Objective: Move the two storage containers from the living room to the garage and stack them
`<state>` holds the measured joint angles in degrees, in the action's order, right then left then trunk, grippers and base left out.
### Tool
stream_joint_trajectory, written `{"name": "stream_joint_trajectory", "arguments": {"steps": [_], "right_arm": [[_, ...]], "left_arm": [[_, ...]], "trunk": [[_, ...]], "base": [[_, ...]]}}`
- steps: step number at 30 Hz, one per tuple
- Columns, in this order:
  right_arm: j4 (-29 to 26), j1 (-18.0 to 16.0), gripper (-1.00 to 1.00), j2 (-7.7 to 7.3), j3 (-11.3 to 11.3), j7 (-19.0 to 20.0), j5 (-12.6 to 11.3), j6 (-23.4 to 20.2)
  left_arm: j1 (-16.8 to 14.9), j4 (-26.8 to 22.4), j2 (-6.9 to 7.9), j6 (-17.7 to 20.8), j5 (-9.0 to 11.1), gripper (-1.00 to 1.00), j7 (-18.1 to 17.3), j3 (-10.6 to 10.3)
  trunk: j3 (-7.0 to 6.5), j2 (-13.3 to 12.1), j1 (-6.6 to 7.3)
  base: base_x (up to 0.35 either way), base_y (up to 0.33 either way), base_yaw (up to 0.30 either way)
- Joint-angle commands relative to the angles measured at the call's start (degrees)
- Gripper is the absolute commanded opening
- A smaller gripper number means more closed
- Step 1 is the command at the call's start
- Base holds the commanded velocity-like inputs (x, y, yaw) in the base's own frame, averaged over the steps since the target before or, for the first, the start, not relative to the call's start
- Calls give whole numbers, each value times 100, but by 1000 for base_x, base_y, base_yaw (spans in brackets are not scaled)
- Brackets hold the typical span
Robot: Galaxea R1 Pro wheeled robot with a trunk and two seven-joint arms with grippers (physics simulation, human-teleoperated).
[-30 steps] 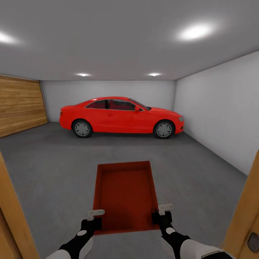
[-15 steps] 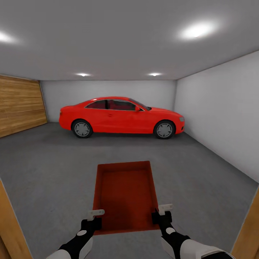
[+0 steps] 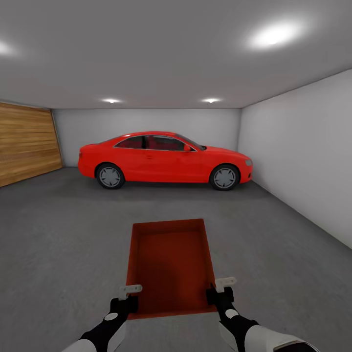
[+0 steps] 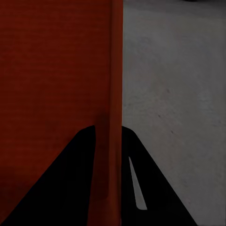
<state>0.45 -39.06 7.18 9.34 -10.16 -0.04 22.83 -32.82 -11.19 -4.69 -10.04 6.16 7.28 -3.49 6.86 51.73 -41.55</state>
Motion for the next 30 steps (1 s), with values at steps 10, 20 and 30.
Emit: {"name": "stream_joint_trajectory", "arguments": {"steps": [10, 20, 30], "right_arm": [[16, -5, -100, 3, -213, -21, 66, -16], [16, -5, -100, 3, -213, -21, 65, -16], [16, -5, -100, 3, -213, -21, 65, -16]], "left_arm": [[-5, -15, 29, -231, 8, -100, 46, -99], [-5, -2, 29, -228, 4, -100, 46, -99], [-5, 3, 29, -226, 1, -100, 46, -99]], "trunk": [[9, 7, -4], [9, 7, -4], [9, 7, -4]], "base": [[318, 0, 0], [318, 0, 0], [318, 0, 0]]}}
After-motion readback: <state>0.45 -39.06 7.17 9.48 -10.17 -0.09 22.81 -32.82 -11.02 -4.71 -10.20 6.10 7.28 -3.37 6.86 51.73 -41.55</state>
